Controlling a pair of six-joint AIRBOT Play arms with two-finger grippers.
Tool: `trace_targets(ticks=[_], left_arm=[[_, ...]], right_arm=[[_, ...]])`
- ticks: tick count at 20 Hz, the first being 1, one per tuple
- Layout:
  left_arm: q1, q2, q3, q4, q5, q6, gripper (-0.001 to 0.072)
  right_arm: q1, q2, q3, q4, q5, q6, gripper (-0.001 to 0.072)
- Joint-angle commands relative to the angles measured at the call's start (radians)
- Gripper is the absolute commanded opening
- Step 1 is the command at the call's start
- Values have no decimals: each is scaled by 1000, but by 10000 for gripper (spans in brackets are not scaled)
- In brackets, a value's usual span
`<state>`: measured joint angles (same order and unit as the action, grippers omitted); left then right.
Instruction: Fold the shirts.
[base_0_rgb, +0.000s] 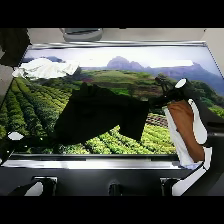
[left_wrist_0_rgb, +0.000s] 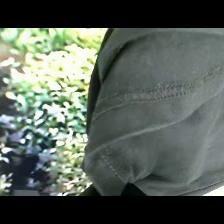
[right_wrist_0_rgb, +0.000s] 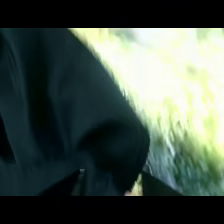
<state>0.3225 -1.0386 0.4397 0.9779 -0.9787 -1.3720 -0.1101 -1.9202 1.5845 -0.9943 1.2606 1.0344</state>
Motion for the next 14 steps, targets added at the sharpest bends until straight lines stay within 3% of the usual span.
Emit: trace_targets(ticks=[1, 2, 3, 6, 9, 12, 14], left_arm=[[0, 21, 32, -33, -20, 3, 27], [0, 21, 53, -32, -25, 4, 27], [0, 22, 77, -32, -31, 4, 27], [0, 40, 228, -7, -80, 3, 24], [0, 129, 509, 32, -126, -24, 24], [0, 214, 970, 139, -119, -100, 24], [0, 220, 1325, 256, -113, -144, 24]], right_arm=[[3, -49, -5, 44, -32, 56, 340], [2, -49, -5, 43, 12, 56, 158], [2, -43, -3, 44, 64, 50, 46], [2, 34, 24, 40, 150, -68, 45], [0, 249, 84, 38, 96, -108, 45], [0, 536, 229, -5, -18, -106, 45], [0, 749, 326, -142, -159, -72, 45]])
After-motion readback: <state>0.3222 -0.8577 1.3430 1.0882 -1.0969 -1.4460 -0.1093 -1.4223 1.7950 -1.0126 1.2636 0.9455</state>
